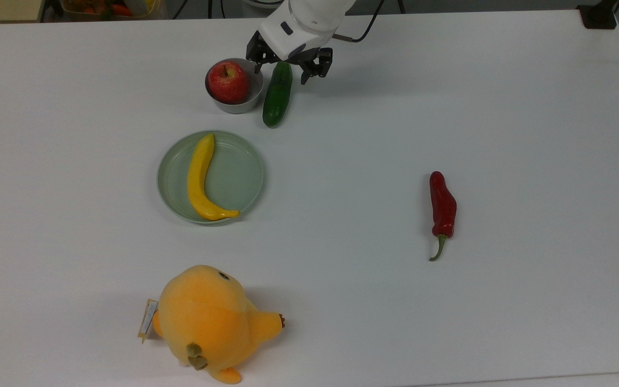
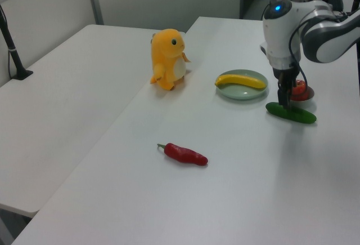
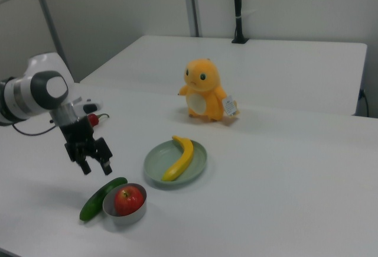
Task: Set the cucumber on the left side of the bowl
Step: 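Open the gripper and raise it away from the cucumber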
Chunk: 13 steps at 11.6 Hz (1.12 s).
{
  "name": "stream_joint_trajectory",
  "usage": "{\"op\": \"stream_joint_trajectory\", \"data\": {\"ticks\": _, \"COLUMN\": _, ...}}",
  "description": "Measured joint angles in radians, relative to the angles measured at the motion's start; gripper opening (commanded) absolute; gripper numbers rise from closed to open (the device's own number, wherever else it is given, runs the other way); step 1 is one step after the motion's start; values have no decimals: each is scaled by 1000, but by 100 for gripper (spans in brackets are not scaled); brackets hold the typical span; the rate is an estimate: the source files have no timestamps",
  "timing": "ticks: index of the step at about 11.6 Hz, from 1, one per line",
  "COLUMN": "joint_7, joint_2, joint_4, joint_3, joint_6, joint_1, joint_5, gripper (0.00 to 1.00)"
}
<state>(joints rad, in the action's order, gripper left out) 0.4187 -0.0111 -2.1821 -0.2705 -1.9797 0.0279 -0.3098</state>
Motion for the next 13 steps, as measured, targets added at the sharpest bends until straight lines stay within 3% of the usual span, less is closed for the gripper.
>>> {"op": "stream_joint_trajectory", "data": {"ticks": 2, "joint_7": 3, "joint_2": 3, "joint_4": 94, "joint_3": 0, "joint_6": 47, "joint_1": -5, "joint_5": 9, "gripper": 100}}
{"op": "stream_joint_trajectory", "data": {"ticks": 4, "joint_7": 3, "joint_2": 10, "joint_4": 232, "joint_3": 5, "joint_6": 143, "joint_1": -13, "joint_5": 79, "gripper": 100}}
{"op": "stream_joint_trajectory", "data": {"ticks": 8, "joint_7": -1, "joint_2": 21, "joint_4": 477, "joint_3": 90, "joint_6": 295, "joint_1": -13, "joint_5": 208, "gripper": 100}}
{"op": "stream_joint_trajectory", "data": {"ticks": 13, "joint_7": -181, "joint_2": 23, "joint_4": 520, "joint_3": 219, "joint_6": 300, "joint_1": 10, "joint_5": 319, "gripper": 100}}
